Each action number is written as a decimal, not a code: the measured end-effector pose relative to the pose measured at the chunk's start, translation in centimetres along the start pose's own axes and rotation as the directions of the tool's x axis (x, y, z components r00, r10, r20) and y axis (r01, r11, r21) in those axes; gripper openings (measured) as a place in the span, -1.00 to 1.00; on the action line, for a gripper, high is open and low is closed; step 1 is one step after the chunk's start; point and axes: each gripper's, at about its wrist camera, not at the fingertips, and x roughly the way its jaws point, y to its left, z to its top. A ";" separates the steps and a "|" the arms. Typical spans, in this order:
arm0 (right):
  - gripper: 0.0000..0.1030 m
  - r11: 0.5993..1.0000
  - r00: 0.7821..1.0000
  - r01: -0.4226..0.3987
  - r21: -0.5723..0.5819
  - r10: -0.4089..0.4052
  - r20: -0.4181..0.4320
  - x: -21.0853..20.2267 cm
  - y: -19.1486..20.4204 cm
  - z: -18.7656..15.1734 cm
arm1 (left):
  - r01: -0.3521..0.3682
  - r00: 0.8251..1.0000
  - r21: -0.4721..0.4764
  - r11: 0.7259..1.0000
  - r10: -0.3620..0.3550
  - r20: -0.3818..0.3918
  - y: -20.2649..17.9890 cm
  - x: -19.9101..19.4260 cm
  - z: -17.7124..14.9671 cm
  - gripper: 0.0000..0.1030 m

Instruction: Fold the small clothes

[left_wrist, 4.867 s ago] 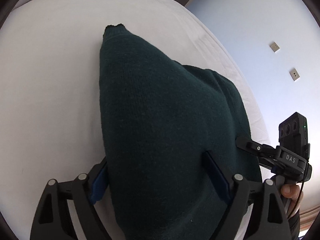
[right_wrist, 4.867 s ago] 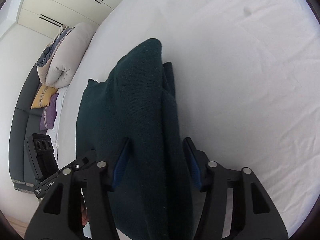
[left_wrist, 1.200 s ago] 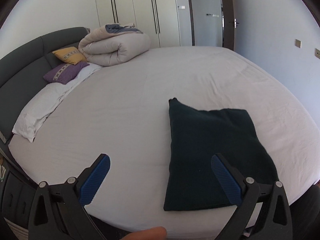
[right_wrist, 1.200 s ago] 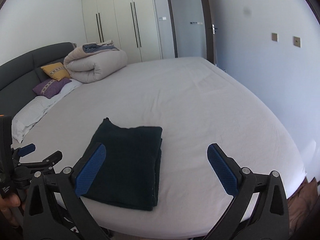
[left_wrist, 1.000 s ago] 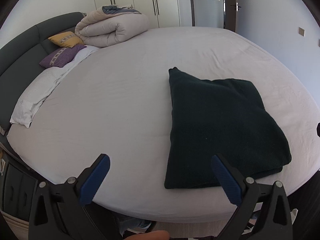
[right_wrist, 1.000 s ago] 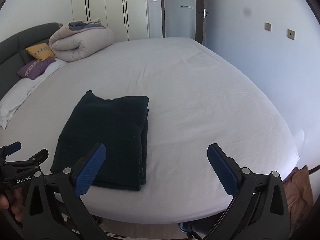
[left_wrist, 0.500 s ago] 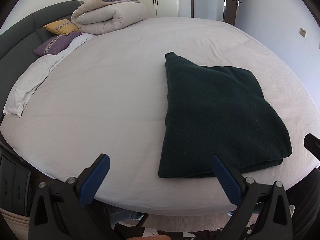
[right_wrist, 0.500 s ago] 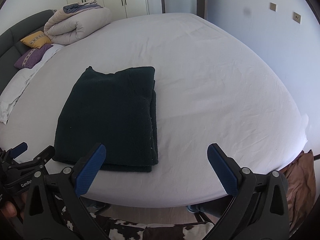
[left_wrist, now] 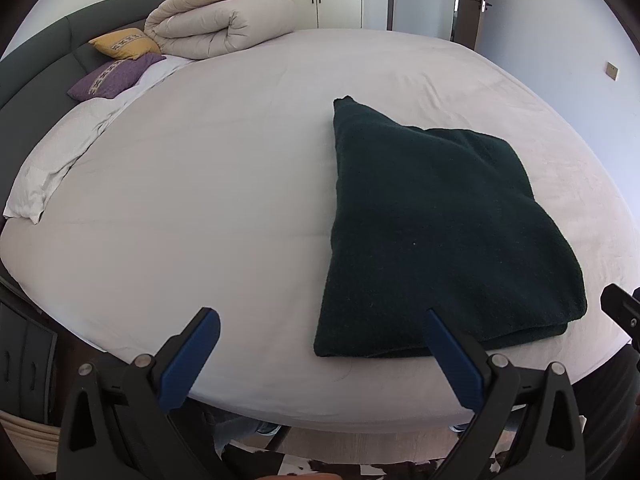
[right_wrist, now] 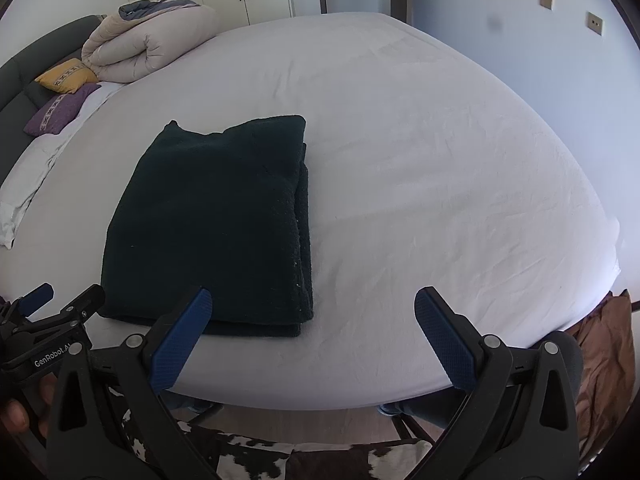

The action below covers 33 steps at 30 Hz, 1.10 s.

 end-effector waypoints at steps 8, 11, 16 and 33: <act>1.00 1.000 1.000 0.003 0.004 -0.003 -0.016 1.1 0.4 0.3 | -0.009 1.000 -0.003 1.000 0.009 0.003 0.0 0.3 0.3 1.00; 1.00 1.000 1.000 0.003 0.005 -0.003 -0.019 1.4 0.7 0.3 | -0.010 1.000 -0.002 1.000 0.010 -0.001 0.0 0.5 0.3 1.00; 1.00 1.000 1.000 0.003 0.006 -0.003 -0.024 1.8 1.2 0.4 | -0.012 1.000 -0.003 1.000 0.012 -0.003 0.0 0.5 0.3 1.00; 1.00 1.000 1.000 0.006 0.007 -0.006 -0.025 2.0 1.8 0.3 | -0.010 1.000 -0.006 1.000 0.010 -0.005 -0.1 0.5 0.1 1.00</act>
